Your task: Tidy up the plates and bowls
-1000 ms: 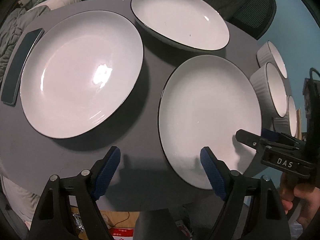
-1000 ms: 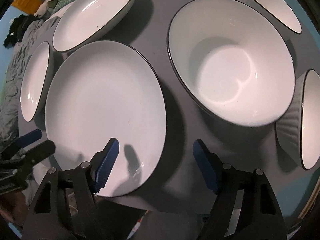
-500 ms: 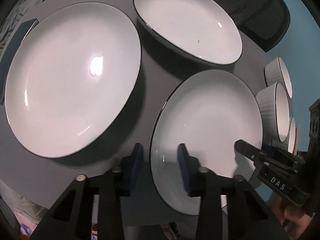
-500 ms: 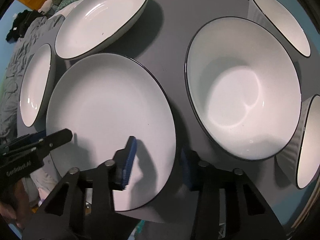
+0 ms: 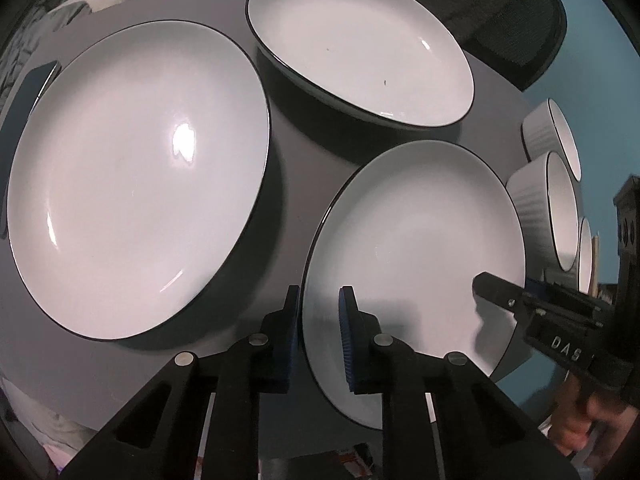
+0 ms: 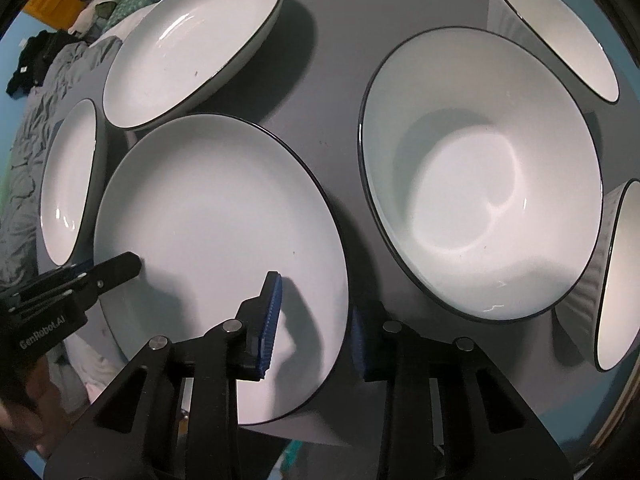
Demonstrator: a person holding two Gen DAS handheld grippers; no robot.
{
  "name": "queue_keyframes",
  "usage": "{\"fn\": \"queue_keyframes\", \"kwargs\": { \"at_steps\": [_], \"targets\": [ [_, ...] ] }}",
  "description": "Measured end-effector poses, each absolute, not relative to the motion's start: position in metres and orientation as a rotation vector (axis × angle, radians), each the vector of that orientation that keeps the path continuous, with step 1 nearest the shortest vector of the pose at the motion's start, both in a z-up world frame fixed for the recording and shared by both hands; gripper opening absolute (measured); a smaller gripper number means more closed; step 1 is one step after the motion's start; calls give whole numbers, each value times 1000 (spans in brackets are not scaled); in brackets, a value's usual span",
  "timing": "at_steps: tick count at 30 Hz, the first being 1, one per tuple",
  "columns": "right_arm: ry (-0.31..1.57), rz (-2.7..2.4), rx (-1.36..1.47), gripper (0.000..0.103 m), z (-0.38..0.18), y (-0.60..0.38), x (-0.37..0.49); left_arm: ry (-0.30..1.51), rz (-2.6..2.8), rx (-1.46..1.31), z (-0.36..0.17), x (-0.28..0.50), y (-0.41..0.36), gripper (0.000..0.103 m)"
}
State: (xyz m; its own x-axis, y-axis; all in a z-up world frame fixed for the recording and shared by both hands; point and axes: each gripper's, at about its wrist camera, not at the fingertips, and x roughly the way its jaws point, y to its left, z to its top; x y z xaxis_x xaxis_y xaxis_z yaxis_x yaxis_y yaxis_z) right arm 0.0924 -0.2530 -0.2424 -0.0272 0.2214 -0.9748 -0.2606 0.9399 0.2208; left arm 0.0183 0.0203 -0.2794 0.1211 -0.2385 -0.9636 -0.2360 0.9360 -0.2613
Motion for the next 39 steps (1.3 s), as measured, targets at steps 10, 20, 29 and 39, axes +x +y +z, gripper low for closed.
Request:
{"fn": "queue_keyframes", "kwargs": {
  "at_steps": [10, 20, 29, 39],
  "targets": [
    [1595, 445, -39, 26, -241, -259, 81, 1497, -16, -352, -279, -9, 21, 18],
    [1598, 476, 3, 22, -238, -277, 66, 1509, -52, -379, -287, -4, 14, 18],
    [1566, 460, 70, 20, -240, -291, 54, 1511, -91, -393, -292, 8, 8, 18],
    [1585, 483, 85, 17, -238, -291, 59, 1579, -103, -377, -294, 17, 5, 19]
  ]
}}
